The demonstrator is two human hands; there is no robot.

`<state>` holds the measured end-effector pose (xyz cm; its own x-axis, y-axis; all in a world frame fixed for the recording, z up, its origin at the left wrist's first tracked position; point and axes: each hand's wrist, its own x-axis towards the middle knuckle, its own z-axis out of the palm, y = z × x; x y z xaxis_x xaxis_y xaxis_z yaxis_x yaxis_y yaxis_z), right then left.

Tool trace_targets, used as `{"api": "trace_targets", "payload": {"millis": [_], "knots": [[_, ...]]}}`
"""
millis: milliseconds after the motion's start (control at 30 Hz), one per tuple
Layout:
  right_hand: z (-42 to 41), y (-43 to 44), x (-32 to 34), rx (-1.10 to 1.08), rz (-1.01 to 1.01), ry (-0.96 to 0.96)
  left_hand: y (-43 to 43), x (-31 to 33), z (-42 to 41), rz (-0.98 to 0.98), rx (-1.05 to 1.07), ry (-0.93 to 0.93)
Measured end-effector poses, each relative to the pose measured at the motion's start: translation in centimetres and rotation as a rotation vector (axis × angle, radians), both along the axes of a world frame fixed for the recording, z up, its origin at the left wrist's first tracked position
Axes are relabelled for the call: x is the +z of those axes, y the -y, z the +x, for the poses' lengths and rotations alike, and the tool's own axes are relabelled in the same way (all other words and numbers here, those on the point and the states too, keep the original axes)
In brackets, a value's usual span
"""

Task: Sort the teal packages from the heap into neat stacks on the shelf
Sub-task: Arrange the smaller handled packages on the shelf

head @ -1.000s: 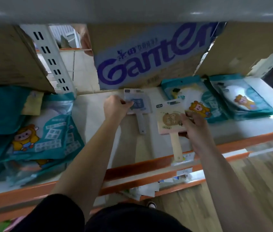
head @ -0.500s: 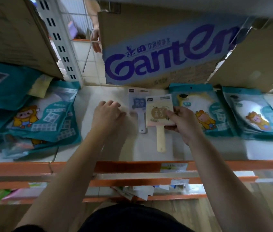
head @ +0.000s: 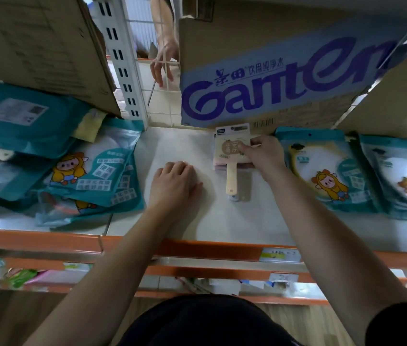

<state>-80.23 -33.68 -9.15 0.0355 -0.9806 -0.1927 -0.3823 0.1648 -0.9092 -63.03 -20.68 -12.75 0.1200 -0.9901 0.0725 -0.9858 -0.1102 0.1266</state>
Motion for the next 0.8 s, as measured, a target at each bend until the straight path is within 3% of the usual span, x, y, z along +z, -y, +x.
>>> {"api": "trace_targets", "payload": {"millis": [100, 500, 800], "knots": [[-0.2, 0.1, 0.0, 0.022, -0.085, -0.226, 0.0, -0.1, 0.1, -0.02, 0.002, -0.011], [-0.4, -0.2, -0.8, 0.084, -0.139, -0.312, 0.0, -0.2, 0.2, -0.03, -0.001, -0.041], [-0.2, -0.4, -1.1, 0.121, -0.204, -0.495, 0.1, -0.5, 0.4, -0.039, 0.01, -0.046]]}}
